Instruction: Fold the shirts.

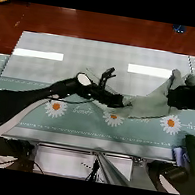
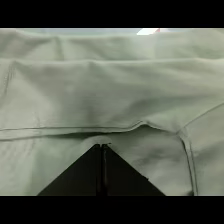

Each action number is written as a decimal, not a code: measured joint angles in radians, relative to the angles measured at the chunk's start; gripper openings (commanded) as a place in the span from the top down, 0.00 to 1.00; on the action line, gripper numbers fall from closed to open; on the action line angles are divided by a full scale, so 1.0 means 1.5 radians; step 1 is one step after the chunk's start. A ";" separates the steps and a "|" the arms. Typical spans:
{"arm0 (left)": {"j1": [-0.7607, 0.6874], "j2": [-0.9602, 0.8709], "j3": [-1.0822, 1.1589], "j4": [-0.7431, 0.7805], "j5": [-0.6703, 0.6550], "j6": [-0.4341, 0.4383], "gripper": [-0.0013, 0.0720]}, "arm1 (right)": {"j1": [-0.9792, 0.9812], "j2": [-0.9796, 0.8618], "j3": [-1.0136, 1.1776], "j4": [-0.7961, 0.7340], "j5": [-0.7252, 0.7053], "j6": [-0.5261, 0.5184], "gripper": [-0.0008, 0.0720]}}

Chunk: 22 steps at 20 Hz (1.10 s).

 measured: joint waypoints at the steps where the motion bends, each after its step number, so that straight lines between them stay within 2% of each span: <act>1: -0.017 -0.009 0.000 -0.021 0.002 -0.002 0.94 | 0.003 0.001 0.000 -0.008 0.000 0.004 0.95; 5: -0.053 -0.032 0.001 -0.073 0.012 -0.001 0.94 | 0.011 0.004 0.000 -0.059 0.000 0.012 0.95; 9: -0.008 -0.030 0.008 -0.091 0.030 0.007 0.95 | 0.013 0.004 0.000 -0.084 -0.005 0.014 0.95; 16: 0.212 0.088 0.013 -0.025 0.017 0.027 0.95 | 0.022 -0.032 0.000 -0.051 -0.085 0.013 0.95; 22: 0.448 0.238 0.013 0.048 -0.018 0.029 0.95 | 0.095 -0.153 0.000 -0.028 -0.230 0.026 0.95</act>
